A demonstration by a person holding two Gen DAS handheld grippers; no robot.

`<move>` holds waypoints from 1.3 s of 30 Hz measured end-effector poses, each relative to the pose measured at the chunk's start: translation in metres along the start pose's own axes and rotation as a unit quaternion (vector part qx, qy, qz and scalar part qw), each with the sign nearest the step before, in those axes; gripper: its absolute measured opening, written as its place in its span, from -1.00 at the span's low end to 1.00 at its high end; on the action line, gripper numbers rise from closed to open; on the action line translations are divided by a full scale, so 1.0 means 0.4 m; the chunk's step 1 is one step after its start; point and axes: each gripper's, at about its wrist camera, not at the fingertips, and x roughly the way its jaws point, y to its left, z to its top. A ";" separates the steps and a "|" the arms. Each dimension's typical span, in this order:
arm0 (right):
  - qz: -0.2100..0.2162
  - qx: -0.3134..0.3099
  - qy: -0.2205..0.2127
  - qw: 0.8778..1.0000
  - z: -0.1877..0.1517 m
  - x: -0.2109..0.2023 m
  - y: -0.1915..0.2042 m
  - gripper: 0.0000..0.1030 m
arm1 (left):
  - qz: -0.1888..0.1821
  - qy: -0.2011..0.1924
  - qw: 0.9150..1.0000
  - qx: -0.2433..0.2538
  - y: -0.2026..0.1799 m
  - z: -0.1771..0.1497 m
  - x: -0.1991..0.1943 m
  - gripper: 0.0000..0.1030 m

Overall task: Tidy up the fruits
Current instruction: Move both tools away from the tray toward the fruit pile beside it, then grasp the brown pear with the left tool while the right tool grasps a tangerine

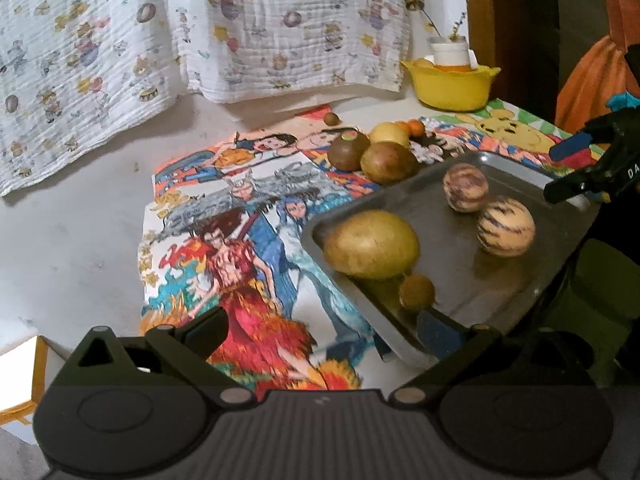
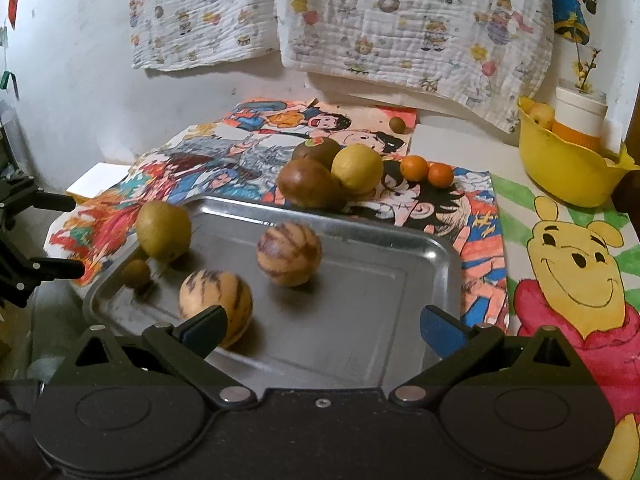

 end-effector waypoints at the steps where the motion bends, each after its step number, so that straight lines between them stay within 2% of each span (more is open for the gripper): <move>1: 0.000 0.000 0.000 1.000 0.006 0.006 -0.002 0.99 | 0.001 -0.003 1.000 -0.002 0.005 0.007 0.004 0.99; 11: 0.001 0.006 -0.005 1.000 0.074 0.077 -0.036 0.99 | 0.006 -0.023 1.000 -0.016 0.056 0.104 0.071 0.99; 16: -0.004 0.022 -0.037 0.999 0.111 0.101 -0.061 0.99 | 0.000 -0.025 0.999 -0.020 0.075 0.146 0.124 0.99; 23: -0.006 0.059 -0.066 0.996 0.165 0.141 -0.117 0.99 | -0.016 -0.029 0.999 0.003 0.075 0.214 0.210 0.99; 32: -0.021 0.075 -0.054 0.996 0.212 0.218 -0.165 0.99 | -0.067 -0.032 0.997 0.009 0.059 0.275 0.312 0.99; 39: -0.031 0.069 -0.041 0.996 0.232 0.259 -0.192 0.99 | -0.121 -0.022 0.992 0.000 0.039 0.308 0.377 0.99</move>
